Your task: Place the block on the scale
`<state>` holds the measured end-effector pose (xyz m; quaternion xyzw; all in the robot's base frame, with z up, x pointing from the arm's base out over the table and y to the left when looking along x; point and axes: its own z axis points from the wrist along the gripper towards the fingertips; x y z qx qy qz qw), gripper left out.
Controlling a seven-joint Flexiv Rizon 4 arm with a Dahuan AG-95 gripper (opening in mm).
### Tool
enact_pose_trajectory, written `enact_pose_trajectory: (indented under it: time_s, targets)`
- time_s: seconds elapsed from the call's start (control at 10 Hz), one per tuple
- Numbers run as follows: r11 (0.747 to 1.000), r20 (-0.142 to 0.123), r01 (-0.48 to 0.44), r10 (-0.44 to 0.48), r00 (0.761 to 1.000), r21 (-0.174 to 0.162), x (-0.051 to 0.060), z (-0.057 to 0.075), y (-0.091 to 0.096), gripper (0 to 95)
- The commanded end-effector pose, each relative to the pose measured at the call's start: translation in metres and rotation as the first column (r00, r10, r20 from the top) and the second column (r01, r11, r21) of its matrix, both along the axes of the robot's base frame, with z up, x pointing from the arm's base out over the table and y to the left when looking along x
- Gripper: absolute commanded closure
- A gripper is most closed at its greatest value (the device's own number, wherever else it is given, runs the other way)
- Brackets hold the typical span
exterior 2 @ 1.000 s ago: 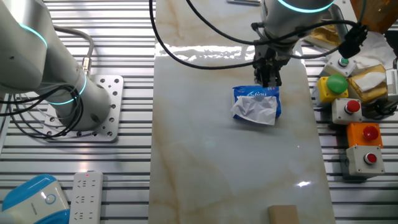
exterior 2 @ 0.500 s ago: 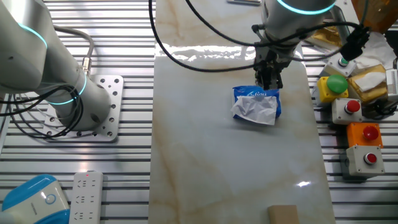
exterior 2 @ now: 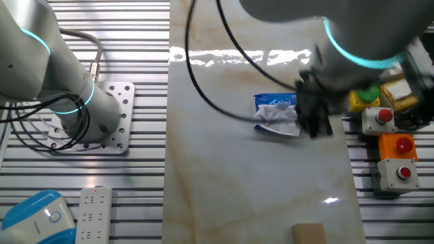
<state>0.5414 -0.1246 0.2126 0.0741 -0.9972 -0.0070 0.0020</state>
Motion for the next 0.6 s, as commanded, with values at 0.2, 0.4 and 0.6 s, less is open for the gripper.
enact_pose_trajectory:
  time_s: [0.2,0.4,0.6]
  targets:
    - [0.999,0.009,-0.025,0.025,1.000,-0.027,0.003,0.001,-0.038,95.0]
    - [0.998,0.013,-0.048,0.048,0.999,-0.027,0.008,-0.007,-0.066,95.0]
    - [0.998,0.012,-0.062,0.063,0.998,-0.032,0.018,0.000,-0.082,95.0]
